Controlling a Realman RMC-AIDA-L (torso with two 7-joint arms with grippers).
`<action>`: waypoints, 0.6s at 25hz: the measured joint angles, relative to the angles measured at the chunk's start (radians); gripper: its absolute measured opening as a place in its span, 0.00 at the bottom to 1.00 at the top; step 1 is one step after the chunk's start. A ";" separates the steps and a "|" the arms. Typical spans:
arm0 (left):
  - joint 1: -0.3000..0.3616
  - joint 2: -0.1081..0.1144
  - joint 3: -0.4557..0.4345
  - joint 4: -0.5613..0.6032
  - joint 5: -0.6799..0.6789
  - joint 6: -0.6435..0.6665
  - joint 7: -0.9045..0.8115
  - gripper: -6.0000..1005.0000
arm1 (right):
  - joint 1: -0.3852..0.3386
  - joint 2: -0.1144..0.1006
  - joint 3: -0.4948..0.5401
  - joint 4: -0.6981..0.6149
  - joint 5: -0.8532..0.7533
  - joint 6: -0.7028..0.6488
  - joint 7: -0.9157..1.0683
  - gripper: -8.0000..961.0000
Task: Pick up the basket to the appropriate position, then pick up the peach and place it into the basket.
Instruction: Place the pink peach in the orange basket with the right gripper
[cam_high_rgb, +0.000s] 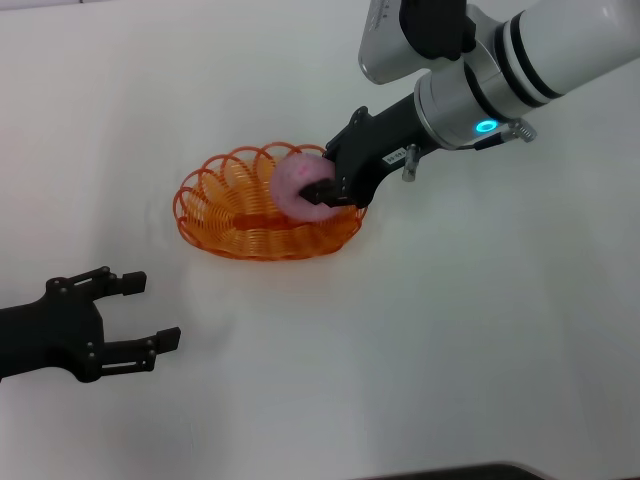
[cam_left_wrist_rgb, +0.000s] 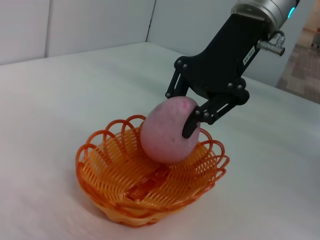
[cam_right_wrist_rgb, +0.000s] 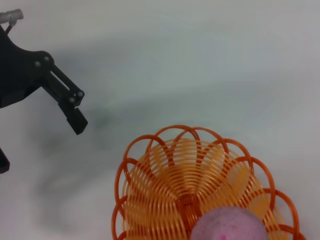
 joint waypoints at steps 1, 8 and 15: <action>0.000 0.000 0.000 0.000 0.000 0.000 0.000 0.88 | 0.000 0.000 0.000 0.001 0.000 0.001 0.000 0.32; 0.000 0.000 0.000 0.000 0.000 -0.001 0.000 0.88 | -0.006 -0.001 -0.001 0.008 0.050 -0.007 -0.032 0.40; 0.000 0.000 0.000 0.000 0.000 0.000 0.000 0.88 | -0.010 -0.003 0.000 0.010 0.063 -0.006 -0.041 0.55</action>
